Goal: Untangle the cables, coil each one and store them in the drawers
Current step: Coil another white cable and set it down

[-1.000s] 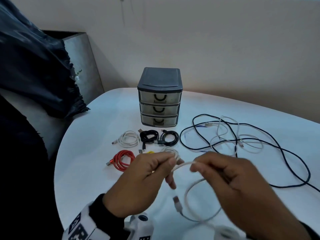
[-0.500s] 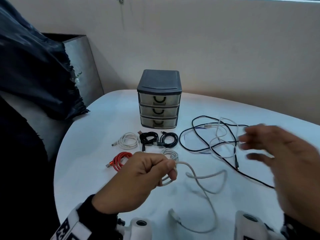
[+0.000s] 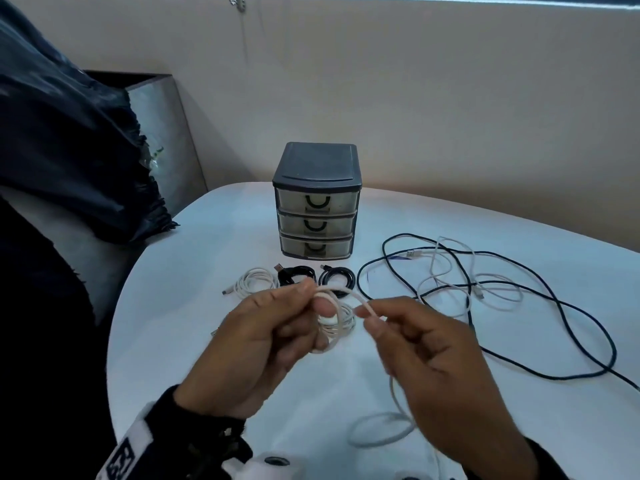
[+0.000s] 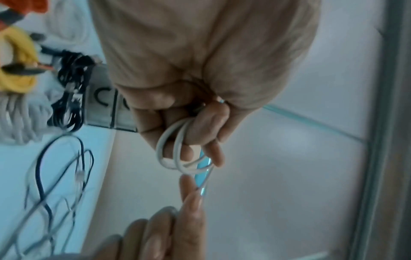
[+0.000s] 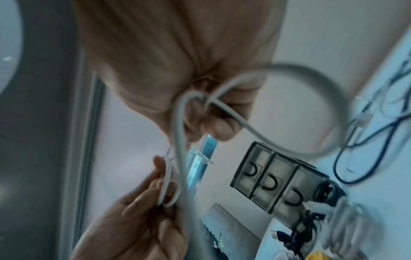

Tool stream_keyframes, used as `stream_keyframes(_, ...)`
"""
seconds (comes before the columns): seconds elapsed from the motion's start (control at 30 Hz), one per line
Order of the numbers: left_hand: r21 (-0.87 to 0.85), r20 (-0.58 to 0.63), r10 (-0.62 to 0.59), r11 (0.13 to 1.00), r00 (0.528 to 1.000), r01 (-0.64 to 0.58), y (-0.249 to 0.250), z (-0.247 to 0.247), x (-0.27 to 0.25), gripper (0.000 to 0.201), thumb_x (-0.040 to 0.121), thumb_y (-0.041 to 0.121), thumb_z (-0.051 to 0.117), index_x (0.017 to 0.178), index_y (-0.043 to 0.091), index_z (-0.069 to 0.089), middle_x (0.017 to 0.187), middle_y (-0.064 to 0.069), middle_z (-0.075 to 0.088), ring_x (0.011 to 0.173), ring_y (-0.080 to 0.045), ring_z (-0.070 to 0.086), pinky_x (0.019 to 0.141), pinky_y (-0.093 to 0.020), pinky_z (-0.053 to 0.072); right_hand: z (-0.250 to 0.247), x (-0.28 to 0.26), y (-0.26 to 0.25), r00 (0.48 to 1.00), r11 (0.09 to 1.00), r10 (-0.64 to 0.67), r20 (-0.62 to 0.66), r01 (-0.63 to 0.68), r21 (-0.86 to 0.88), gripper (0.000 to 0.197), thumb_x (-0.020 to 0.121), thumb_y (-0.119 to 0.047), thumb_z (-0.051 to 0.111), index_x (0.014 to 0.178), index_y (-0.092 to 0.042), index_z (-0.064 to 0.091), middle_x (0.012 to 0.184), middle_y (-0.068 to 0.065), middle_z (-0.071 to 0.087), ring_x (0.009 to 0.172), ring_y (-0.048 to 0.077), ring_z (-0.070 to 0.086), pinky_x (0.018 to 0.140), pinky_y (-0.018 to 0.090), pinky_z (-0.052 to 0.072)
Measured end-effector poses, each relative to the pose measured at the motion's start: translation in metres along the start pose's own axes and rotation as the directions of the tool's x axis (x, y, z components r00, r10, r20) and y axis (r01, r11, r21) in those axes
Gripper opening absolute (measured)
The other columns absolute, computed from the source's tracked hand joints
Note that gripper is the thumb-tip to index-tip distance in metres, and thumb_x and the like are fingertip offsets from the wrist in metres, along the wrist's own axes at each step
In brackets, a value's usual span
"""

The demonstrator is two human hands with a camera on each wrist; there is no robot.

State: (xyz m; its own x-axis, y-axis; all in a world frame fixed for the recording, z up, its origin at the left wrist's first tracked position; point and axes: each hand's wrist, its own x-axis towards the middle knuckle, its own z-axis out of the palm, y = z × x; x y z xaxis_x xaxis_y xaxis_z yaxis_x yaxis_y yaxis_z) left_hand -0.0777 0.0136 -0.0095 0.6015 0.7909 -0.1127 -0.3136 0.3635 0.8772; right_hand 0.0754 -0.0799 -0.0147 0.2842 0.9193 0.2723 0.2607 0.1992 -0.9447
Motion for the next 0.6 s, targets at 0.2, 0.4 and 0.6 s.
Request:
stream_keyframes(0.2,-0.332,-0.052,0.008,0.943,0.999,-0.024,0.002,0.005,0.002,0.039,0.089,0.021,0.047,0.092,-0.005,0.076,0.057,0.000,0.038,0.048,-0.014,0.051,0.077,-0.029,0.059,0.012,0.003,0.016,1.000,0.996,-0.015,-0.002,0.015,-0.093,0.016,0.090,-0.029,0.060,0.090,-0.027,0.077,0.051,0.003,0.050,0.044,0.004,0.039,0.043,0.013,0.037)
stream_keyframes(0.4,-0.275,-0.141,0.119,0.949,0.983,-0.155,-0.010,0.002,0.006,0.037,0.085,0.020,0.049,0.107,-0.005,0.065,0.067,-0.001,0.059,0.082,-0.019,0.073,0.081,-0.024,0.057,0.024,-0.009,0.020,0.969,0.831,0.048,0.243,0.096,-0.548,0.045,0.095,-0.056,0.026,0.094,-0.026,0.060,0.061,-0.004,0.052,0.065,0.019,0.063,0.063,0.039,0.048)
stream_keyframes(0.6,0.439,-0.079,0.458,0.814,0.885,-0.381,-0.027,0.005,0.005,0.036,0.099,0.026,0.048,0.073,0.004,0.058,0.087,0.001,0.077,0.117,-0.002,0.061,0.089,-0.028,0.046,0.021,-0.009,0.002,0.937,0.557,0.025,0.347,0.275,-0.784,0.028,0.092,-0.032,0.036,0.094,-0.033,0.064,0.068,-0.010,0.063,0.069,0.013,0.060,0.062,0.028,0.053)
